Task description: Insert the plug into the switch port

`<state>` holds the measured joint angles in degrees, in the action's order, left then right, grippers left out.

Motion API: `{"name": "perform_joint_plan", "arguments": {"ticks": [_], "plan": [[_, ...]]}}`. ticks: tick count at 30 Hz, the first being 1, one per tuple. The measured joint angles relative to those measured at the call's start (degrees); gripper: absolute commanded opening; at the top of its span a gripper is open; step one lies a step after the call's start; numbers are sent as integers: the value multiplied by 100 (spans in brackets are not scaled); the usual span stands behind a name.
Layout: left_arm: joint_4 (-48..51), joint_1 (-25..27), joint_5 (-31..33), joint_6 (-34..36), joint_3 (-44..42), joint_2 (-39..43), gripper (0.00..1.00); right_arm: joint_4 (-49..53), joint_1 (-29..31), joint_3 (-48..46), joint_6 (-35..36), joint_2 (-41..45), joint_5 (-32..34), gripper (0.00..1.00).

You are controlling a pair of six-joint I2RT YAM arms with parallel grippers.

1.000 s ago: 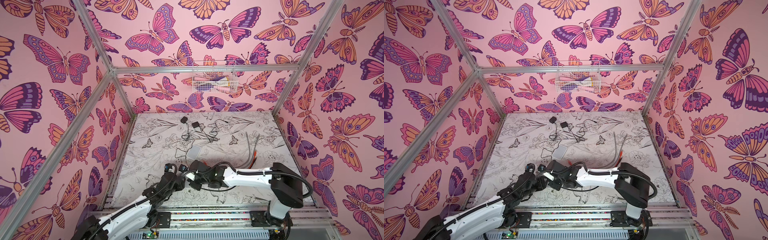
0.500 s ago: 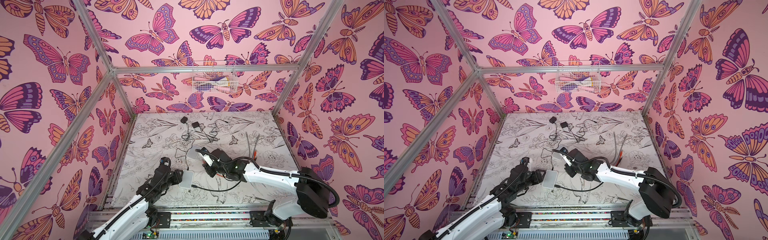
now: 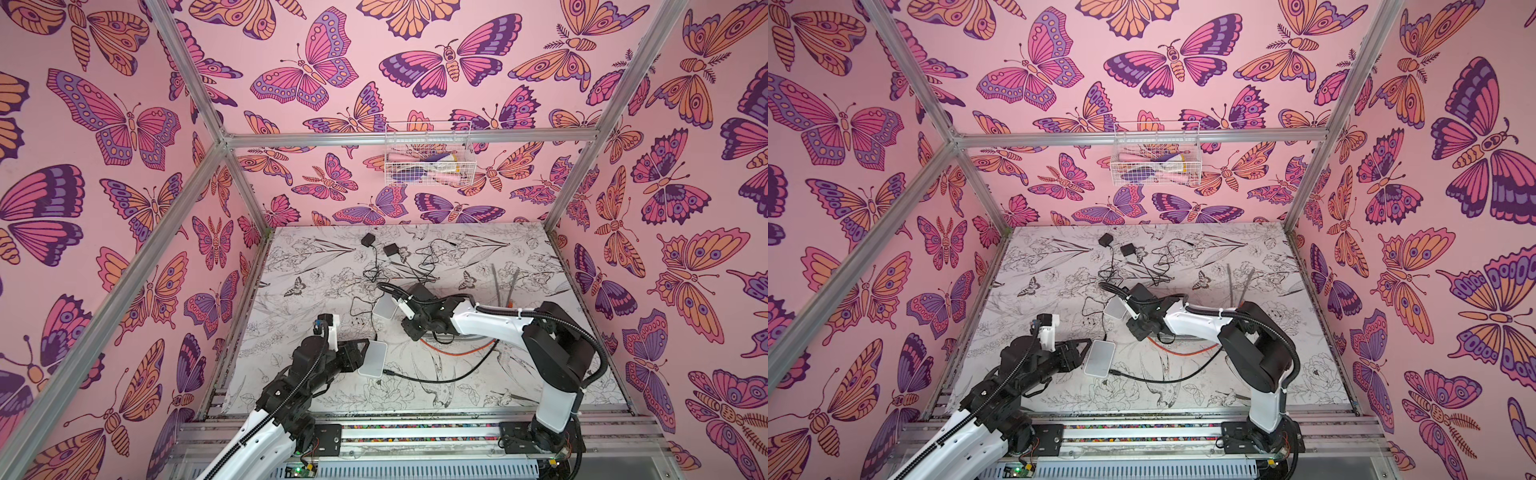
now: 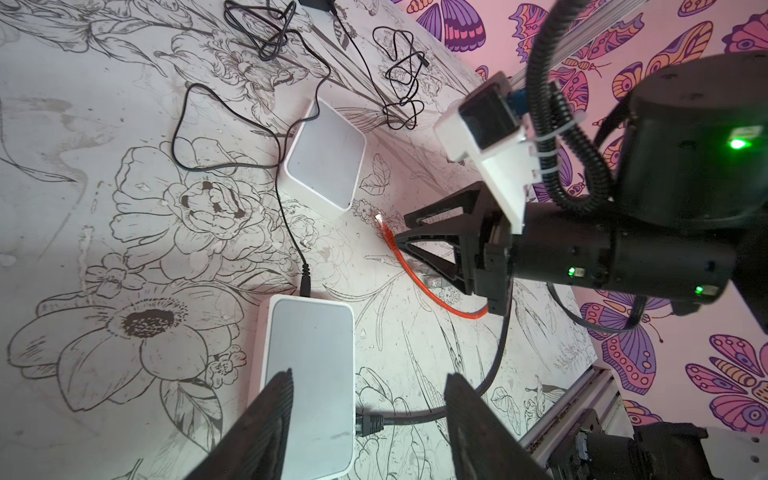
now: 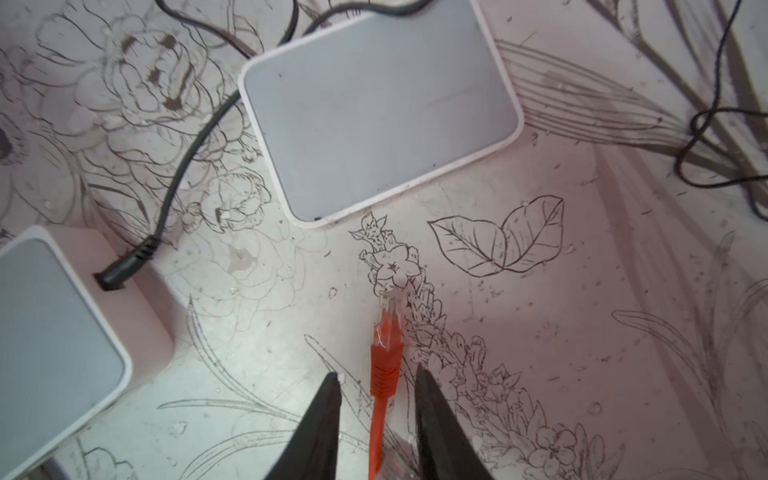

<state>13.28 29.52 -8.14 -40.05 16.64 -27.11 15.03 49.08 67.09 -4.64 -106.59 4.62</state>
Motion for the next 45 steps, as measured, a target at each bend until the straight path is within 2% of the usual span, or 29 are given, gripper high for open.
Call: {"name": "perform_joint_plan", "arguments": {"ticks": [11,19,24,27,36,45], "plan": [[177,0,-50,17,0,114,61,210,-111,236,0,-444,-26,30],[181,0,-94,26,13,111,61,236,-122,367,17,-529,-291,3],[138,0,-256,94,39,101,62,214,-127,273,11,-428,-466,0],[-31,2,-516,129,42,9,63,94,-125,-133,13,79,-570,0],[-820,262,-946,162,372,-544,64,-809,-125,-1261,13,2553,-793,0],[-1777,848,-968,162,522,-1303,63,-1338,9,-2138,44,3668,-938,0]]}}
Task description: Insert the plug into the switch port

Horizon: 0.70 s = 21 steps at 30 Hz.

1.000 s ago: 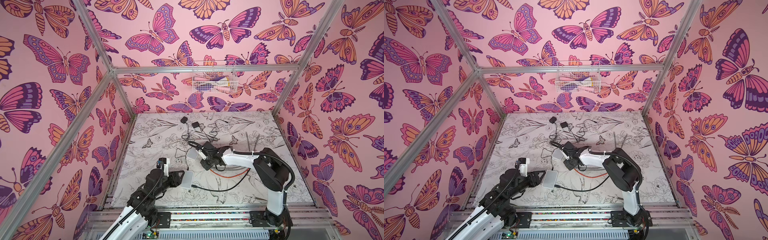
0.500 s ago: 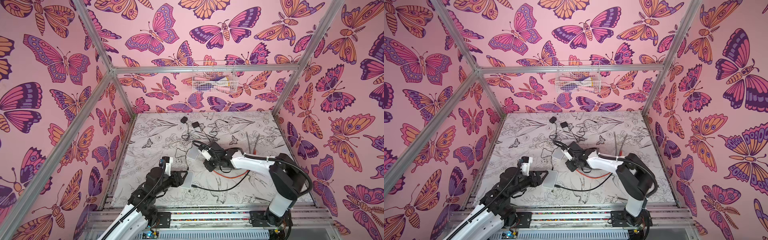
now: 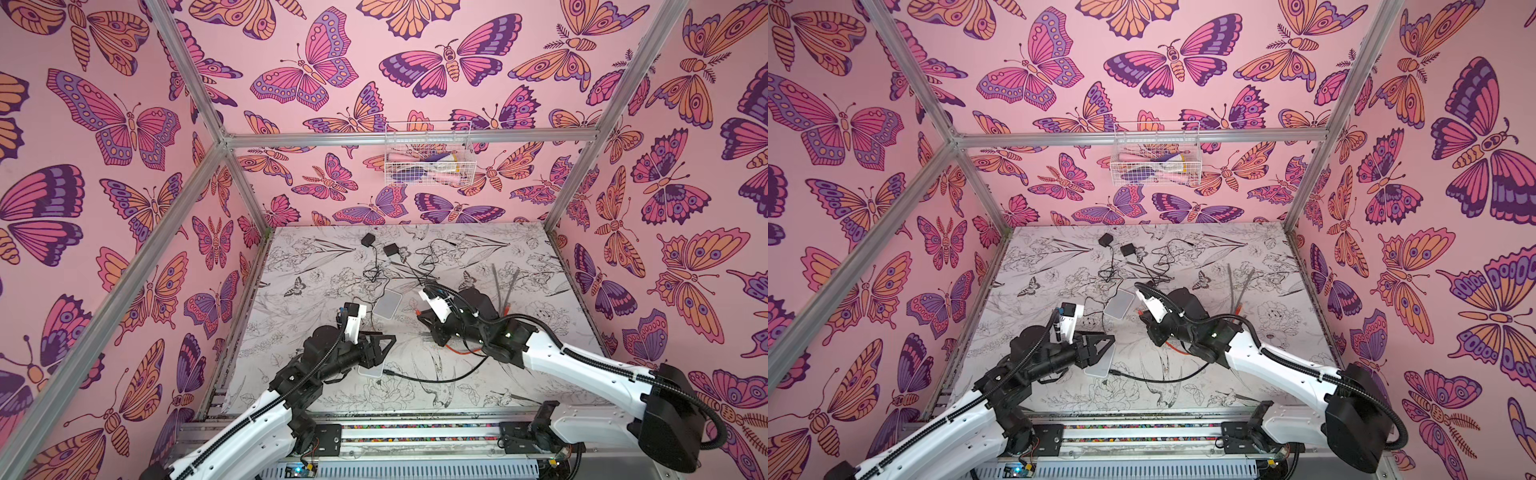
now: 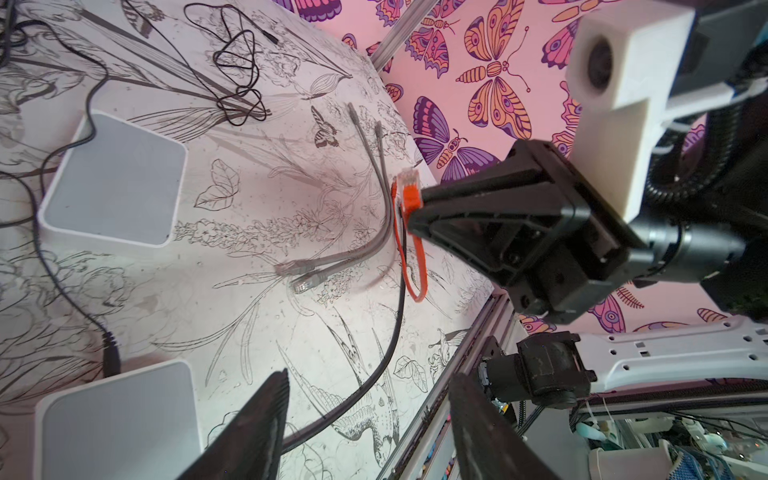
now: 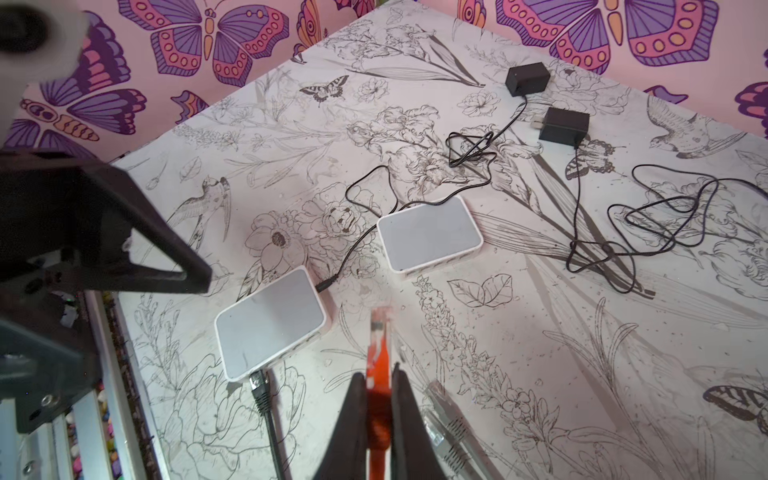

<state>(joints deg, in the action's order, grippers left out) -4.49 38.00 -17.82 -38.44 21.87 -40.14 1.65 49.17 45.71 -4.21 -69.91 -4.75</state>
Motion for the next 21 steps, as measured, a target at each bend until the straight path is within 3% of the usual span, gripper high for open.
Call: {"name": "perform_joint_plan", "arguments": {"ticks": [11,21], "plan": [[-780,382,116,-66,448,-1019,57,-107,708,-129,262,262,433,0],[-1008,658,293,-122,555,-1427,52,-101,927,-155,363,262,839,0]]}}
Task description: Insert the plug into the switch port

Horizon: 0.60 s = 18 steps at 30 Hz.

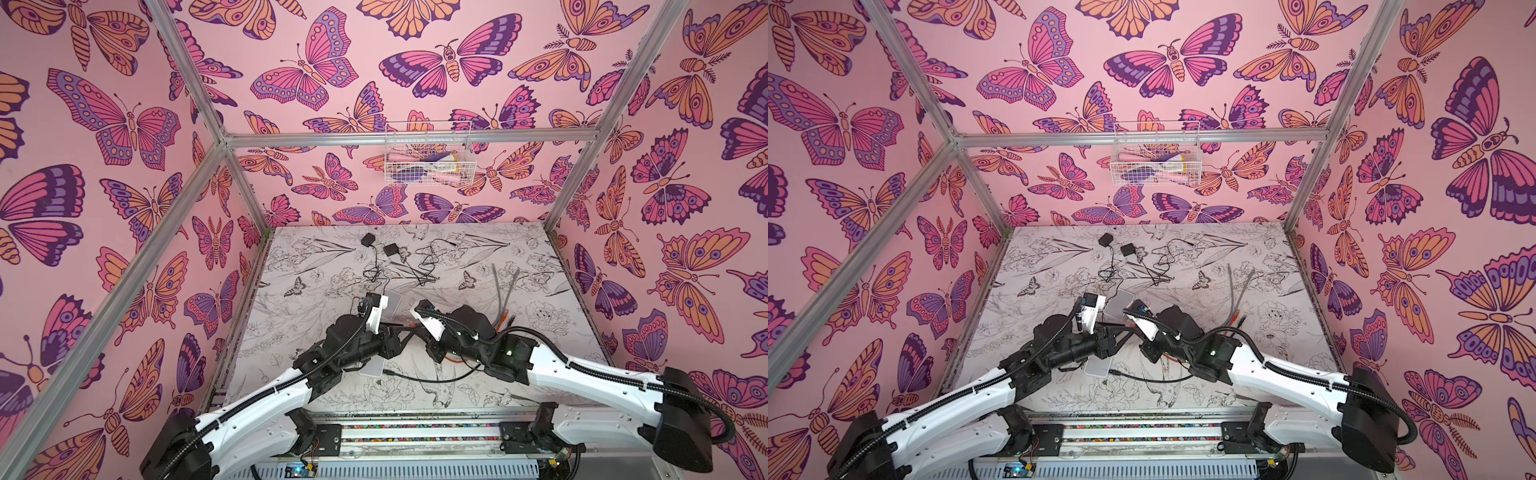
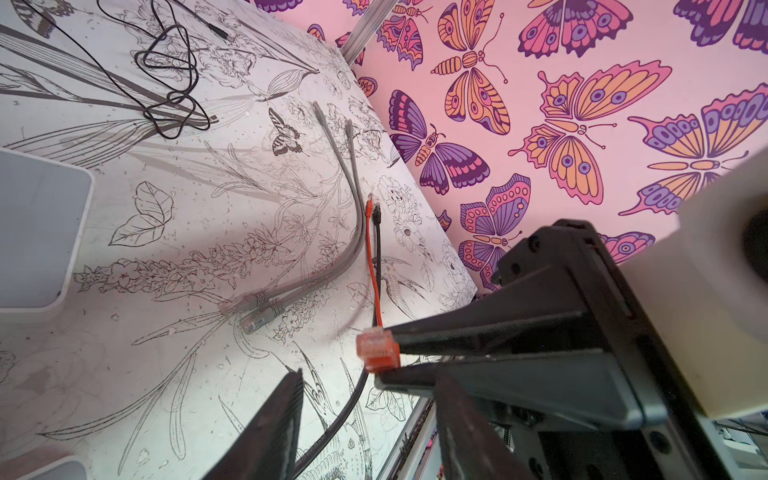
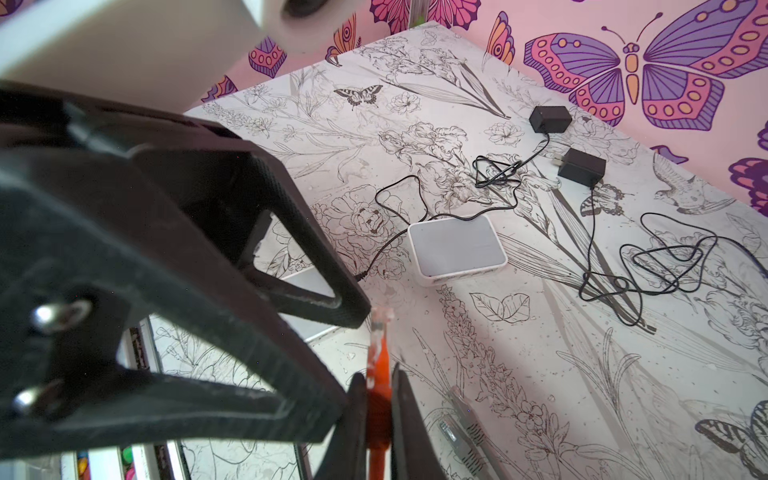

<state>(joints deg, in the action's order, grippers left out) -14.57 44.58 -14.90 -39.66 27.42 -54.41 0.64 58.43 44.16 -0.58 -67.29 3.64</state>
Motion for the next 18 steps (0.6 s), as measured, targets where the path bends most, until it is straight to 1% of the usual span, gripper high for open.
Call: {"name": "perform_joint_plan", "arguments": {"ticks": [11,18], "plan": [[-63,35,144,-35,9,-63,50,20,192,-9,68,-90,444,0],[-68,46,243,-50,4,-42,50,-20,208,-13,68,-96,494,0]]}}
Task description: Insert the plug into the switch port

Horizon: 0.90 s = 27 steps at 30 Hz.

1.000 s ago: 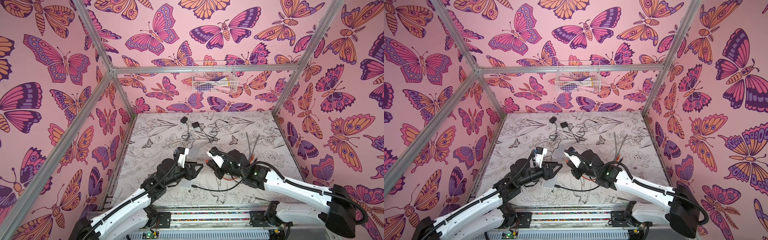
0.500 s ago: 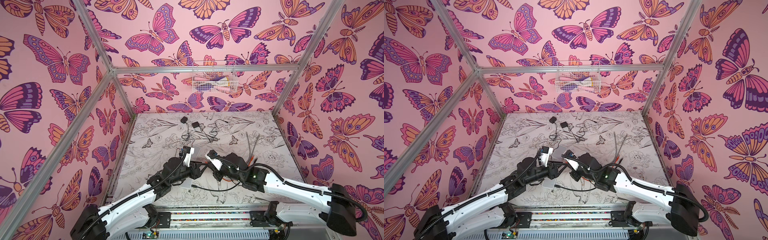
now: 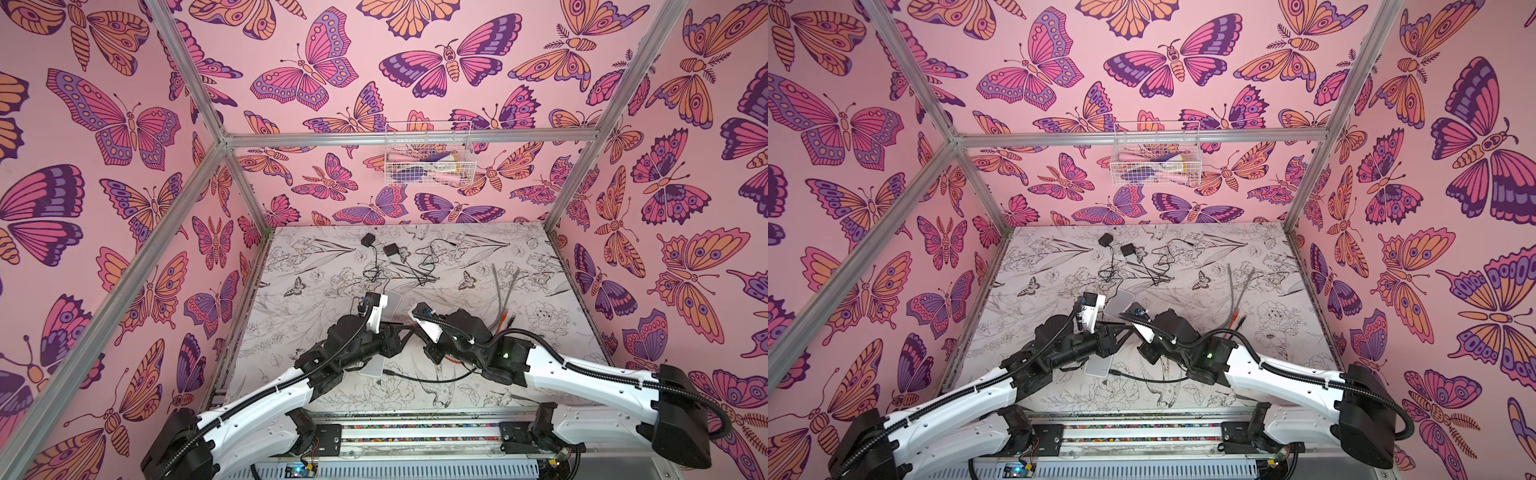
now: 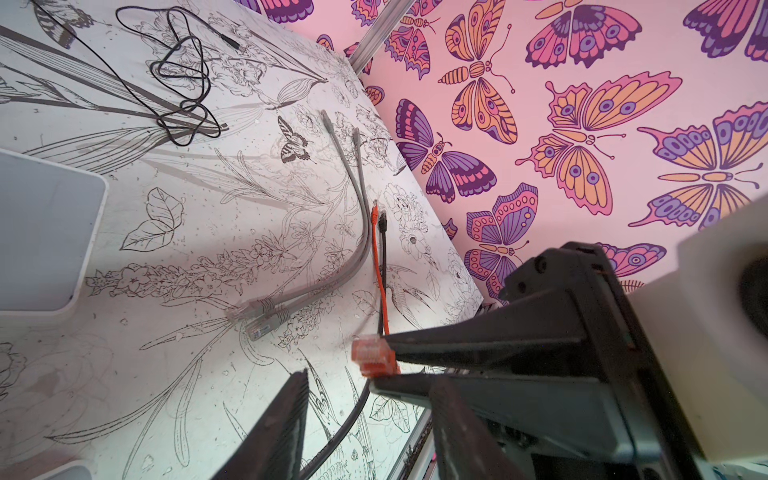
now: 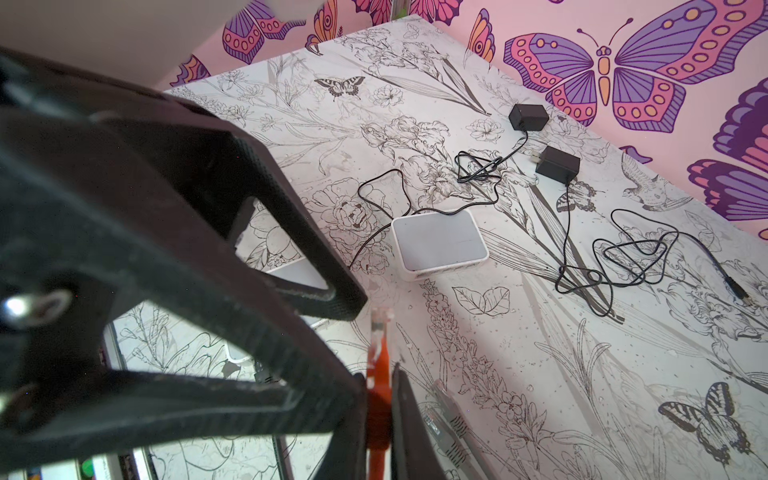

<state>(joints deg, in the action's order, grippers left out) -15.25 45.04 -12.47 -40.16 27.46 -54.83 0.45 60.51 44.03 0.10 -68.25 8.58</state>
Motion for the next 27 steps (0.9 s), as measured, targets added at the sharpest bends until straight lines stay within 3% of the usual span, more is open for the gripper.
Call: {"name": "perform_joint_plan", "arguments": {"ticks": [27], "plan": [[-273,-57,238,-291,-7,101,48,-415,146,-184,20,46,-407,0]]}}
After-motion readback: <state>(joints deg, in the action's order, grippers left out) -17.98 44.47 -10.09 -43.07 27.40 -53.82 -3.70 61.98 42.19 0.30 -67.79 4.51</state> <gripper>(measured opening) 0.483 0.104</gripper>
